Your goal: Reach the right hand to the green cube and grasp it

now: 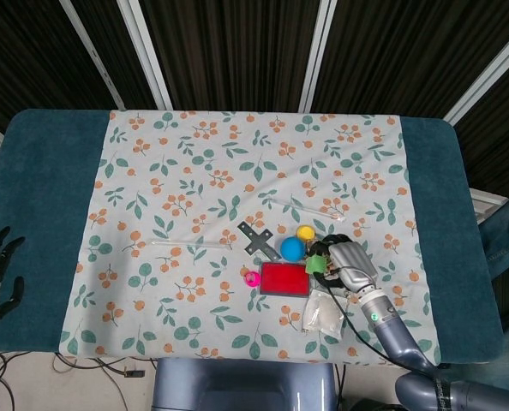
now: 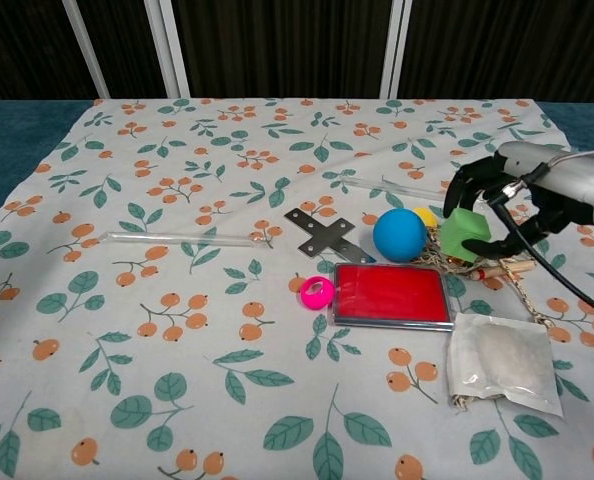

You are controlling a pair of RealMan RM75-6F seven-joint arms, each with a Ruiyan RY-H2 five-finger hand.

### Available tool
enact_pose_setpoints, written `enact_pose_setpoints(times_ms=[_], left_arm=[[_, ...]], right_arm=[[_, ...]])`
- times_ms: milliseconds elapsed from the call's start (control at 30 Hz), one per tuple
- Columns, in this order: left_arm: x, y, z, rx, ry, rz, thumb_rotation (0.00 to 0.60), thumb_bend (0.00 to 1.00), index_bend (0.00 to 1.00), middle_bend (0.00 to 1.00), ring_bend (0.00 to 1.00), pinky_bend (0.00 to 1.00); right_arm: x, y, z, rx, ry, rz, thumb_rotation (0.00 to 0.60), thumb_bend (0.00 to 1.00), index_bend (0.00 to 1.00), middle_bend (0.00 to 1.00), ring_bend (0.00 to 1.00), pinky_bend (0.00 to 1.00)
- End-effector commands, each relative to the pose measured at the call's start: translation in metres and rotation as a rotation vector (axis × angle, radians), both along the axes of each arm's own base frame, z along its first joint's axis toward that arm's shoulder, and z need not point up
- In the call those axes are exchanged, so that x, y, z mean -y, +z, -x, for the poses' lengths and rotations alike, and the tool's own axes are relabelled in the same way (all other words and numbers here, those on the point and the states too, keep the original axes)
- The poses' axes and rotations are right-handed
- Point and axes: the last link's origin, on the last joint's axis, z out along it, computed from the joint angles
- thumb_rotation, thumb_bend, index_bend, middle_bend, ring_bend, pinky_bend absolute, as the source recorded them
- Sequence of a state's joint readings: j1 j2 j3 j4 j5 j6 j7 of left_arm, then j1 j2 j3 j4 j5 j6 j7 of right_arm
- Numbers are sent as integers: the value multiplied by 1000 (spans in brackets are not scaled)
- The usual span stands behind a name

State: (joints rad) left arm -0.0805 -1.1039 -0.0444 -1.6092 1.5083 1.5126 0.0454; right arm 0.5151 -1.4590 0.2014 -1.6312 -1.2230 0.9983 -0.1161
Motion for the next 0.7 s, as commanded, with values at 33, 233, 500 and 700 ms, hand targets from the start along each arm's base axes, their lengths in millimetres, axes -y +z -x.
enact_pose_setpoints(times_ms=[33,233,500,700], left_arm=[[0,0,0,1,1,-1,600,536,120,0,59,105],[0,-1,-1,4,3,2,600,535,120,0,59,105],[1,-1,-2,8,0,2,600,536,120,0,59,105],[1,0,-2,8,2,2,600,536,120,0,59,105]], right_arm=[[16,19,-25,235,-77,-66,600,547,480,525,264,220],[25,49,-48,470,-101,-79,600,546,481,522,264,220],[25,82,-58,665,-125,-122,600,546,482,522,264,220],[25,98,-61,771,-131,-159,600,545,482,521,264,220]])
